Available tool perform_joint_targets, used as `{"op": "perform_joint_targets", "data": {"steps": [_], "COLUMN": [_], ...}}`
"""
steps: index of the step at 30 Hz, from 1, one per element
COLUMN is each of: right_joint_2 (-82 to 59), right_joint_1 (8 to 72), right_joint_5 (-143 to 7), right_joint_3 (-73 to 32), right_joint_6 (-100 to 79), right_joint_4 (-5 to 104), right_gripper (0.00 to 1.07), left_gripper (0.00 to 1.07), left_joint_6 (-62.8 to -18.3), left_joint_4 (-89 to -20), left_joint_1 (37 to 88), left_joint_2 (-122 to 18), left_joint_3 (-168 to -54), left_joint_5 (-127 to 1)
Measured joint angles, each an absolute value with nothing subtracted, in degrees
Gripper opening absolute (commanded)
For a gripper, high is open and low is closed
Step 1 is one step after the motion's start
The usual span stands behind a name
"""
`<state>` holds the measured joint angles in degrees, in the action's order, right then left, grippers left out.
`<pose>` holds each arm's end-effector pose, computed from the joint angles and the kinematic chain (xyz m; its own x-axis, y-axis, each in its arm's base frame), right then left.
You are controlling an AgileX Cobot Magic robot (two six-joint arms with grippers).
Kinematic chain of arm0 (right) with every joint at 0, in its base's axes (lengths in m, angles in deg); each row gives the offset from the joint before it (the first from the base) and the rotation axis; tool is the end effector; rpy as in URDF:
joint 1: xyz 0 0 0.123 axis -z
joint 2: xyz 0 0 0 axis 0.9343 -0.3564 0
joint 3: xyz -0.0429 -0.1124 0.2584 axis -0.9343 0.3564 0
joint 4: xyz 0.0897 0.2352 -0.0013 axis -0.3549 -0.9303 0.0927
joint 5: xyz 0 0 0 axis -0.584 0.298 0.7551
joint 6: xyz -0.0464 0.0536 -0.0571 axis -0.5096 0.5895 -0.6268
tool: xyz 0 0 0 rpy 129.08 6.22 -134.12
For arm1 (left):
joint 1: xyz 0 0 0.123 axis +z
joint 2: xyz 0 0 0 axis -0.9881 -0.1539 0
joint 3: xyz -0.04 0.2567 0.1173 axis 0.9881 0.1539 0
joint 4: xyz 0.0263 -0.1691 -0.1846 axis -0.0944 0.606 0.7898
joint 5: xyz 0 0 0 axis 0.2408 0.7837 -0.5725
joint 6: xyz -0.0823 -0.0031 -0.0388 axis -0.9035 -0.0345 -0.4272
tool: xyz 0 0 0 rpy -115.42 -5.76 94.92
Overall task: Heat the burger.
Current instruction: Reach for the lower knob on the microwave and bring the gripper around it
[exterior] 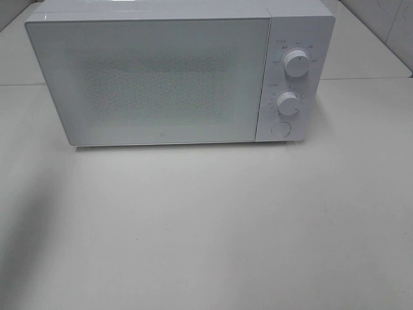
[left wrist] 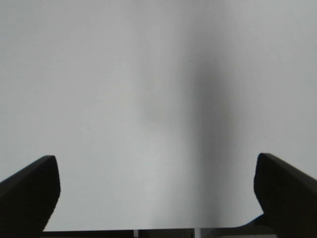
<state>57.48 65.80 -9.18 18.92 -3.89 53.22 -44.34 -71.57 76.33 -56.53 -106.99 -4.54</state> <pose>-0.0006 -0.0052 0.2818 -0.3794 -0.0185 -0.9251 -0.0047 0.9998 -0.0180 0.2344 -0.0160 0.3327 -0.9427 0.0951 -0.3199 0.0852 0.9954 0.0449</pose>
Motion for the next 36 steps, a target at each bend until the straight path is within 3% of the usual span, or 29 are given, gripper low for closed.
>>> {"op": "perform_joint_targets", "data": {"steps": [5, 13, 24, 36], "right_joint_2": [57.48, 57.48, 57.48, 57.48], "right_joint_1": [65.80, 65.80, 65.80, 65.80], "right_joint_5": [-9.18, -9.18, -9.18, -9.18], "right_joint_3": [18.92, 18.92, 18.92, 18.92], "right_joint_6": [-3.89, -3.89, -3.89, -3.89], "right_joint_4": [53.22, 53.22, 53.22, 53.22], "right_gripper": [0.76, 0.76, 0.76, 0.76], "left_gripper": [1.01, 1.01, 1.01, 1.01], "left_joint_6": [-43.48, -43.42, -43.13, -43.02], "left_joint_4": [-68.13, -61.88, -64.81, -65.15], "left_joint_1": [79.37, 79.49, 79.49, 79.49], "left_joint_2": [-49.54, -34.64, -13.79, -1.07], "left_joint_3": [-96.91, -87.23, -76.45, -70.61], "left_joint_5": [-4.54, -4.49, -11.88, -13.02]}}
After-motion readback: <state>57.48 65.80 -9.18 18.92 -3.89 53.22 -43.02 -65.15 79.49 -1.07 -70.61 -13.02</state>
